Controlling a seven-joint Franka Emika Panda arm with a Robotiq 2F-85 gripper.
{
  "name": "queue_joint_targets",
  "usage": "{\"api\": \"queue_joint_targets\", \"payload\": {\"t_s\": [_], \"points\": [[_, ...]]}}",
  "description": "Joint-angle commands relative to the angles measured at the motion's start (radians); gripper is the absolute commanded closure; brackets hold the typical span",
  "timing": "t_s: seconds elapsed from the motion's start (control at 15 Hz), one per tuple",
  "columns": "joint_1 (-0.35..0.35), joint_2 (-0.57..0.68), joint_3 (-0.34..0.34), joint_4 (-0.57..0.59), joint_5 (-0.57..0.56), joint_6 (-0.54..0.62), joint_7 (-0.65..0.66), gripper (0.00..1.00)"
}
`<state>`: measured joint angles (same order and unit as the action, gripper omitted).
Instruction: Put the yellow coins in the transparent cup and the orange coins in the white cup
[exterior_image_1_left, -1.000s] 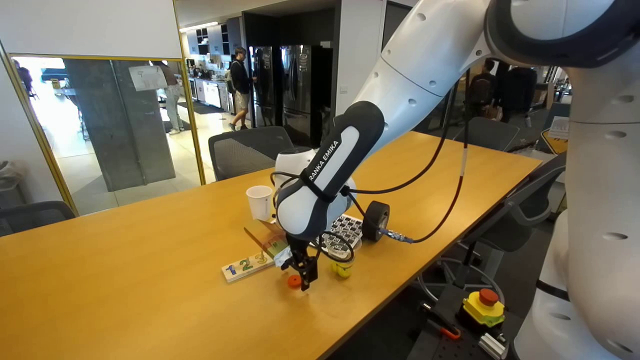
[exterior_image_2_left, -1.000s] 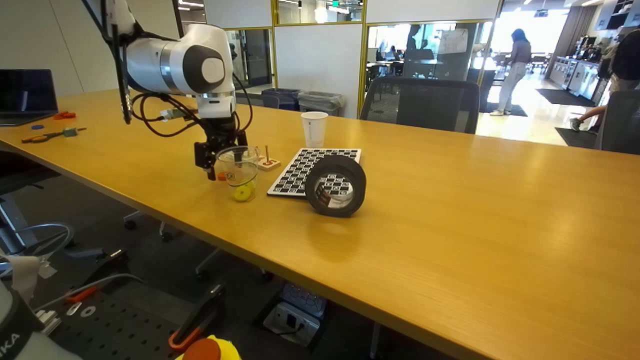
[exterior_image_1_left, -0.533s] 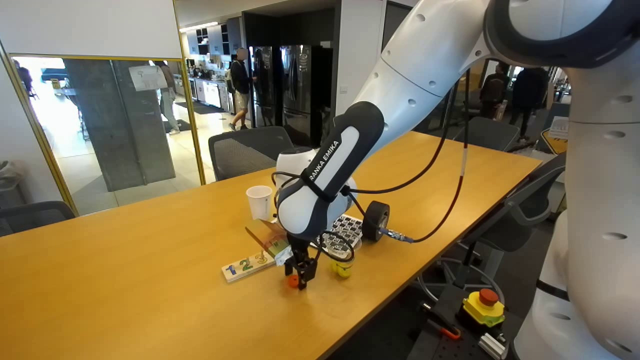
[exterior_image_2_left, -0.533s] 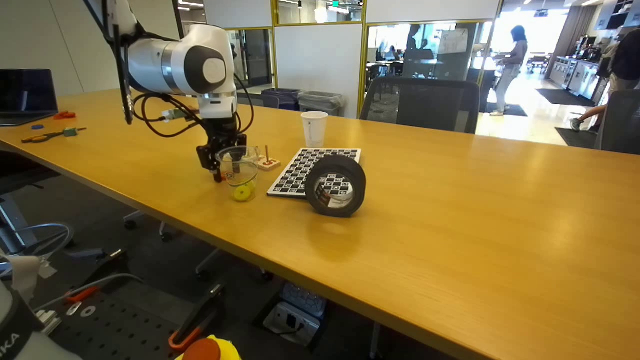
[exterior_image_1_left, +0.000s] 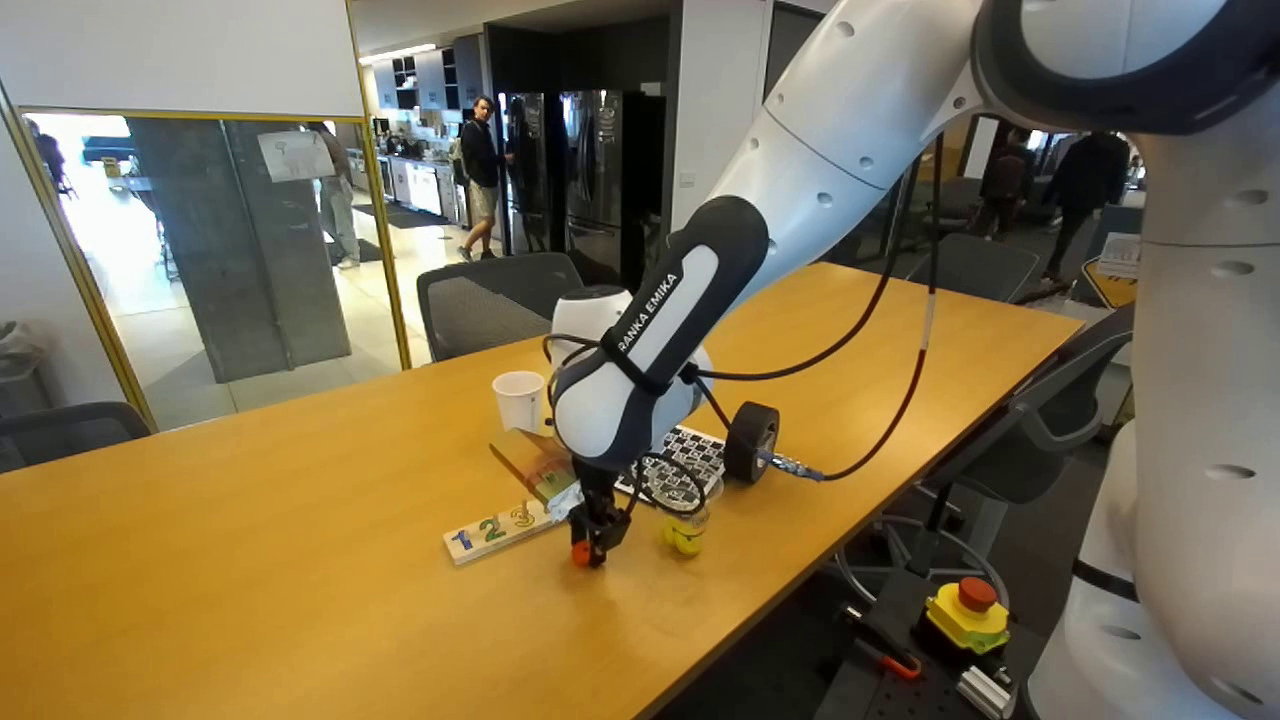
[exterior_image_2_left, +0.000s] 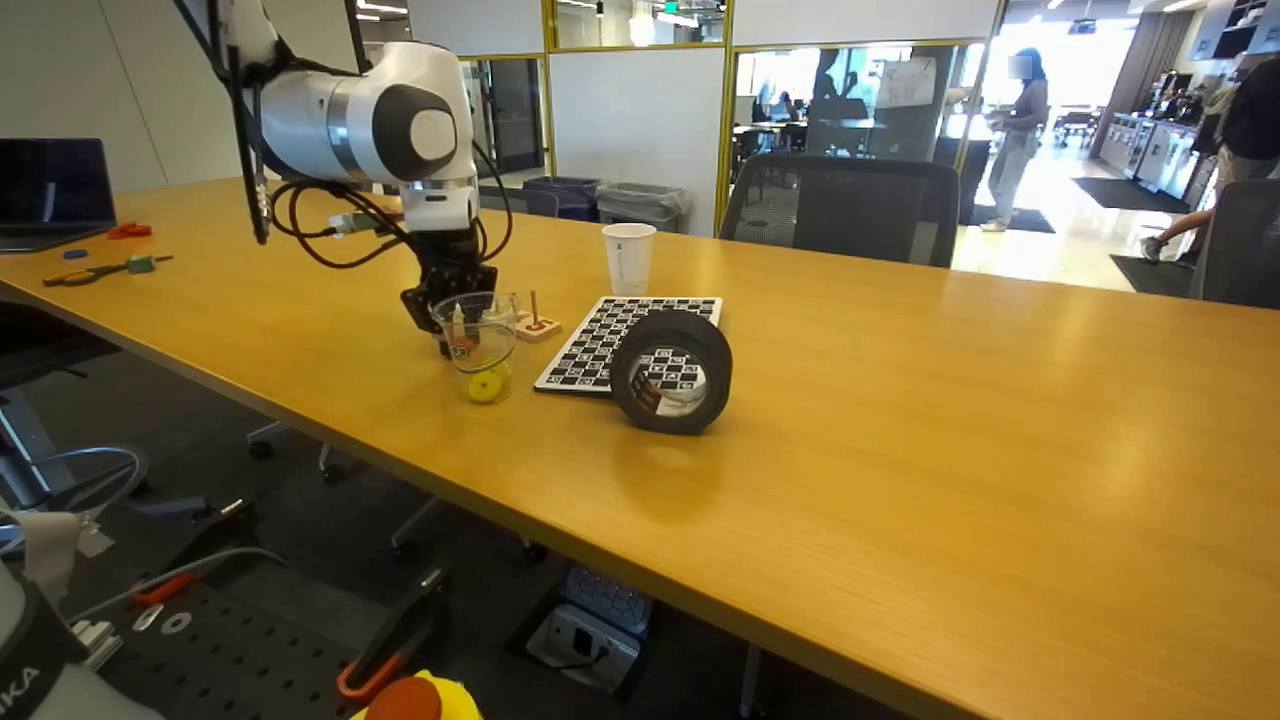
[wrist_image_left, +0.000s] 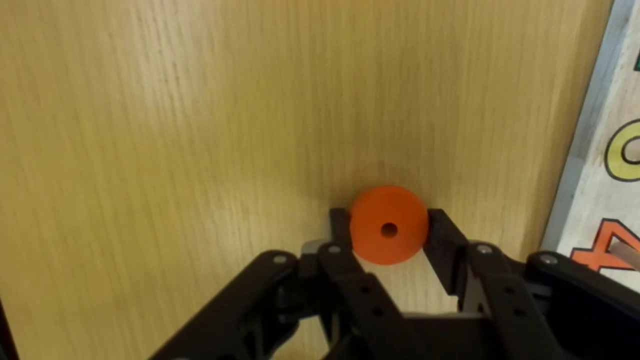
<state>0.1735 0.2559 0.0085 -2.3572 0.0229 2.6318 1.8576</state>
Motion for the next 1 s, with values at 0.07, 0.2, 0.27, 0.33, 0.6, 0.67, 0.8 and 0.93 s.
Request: {"api": "queue_joint_targets", "payload": {"t_s": [0.07,0.2,0.27,0.33,0.6,0.67,0.8,0.93], "points": [[-0.009,-0.061,-0.033,0.065,-0.057,-0.092,-0.02,0.77],[-0.019,-0.071,-0.045,0.118,-0.095,-0.139,-0.031,0.77],[-0.027,-0.068,-0.047,0.156,-0.109,-0.162,-0.044,0.77],[-0.035,-0.054,-0.048,0.206,-0.118,-0.188,-0.06,0.77],[-0.081,0.032,-0.045,0.413,-0.1,-0.273,-0.189,0.77],[-0.091,0.061,-0.045,0.467,-0.092,-0.287,-0.229,0.77],[-0.11,0.128,-0.046,0.584,-0.078,-0.319,-0.302,0.77],[-0.127,0.199,-0.046,0.693,-0.056,-0.35,-0.374,0.77]]}}
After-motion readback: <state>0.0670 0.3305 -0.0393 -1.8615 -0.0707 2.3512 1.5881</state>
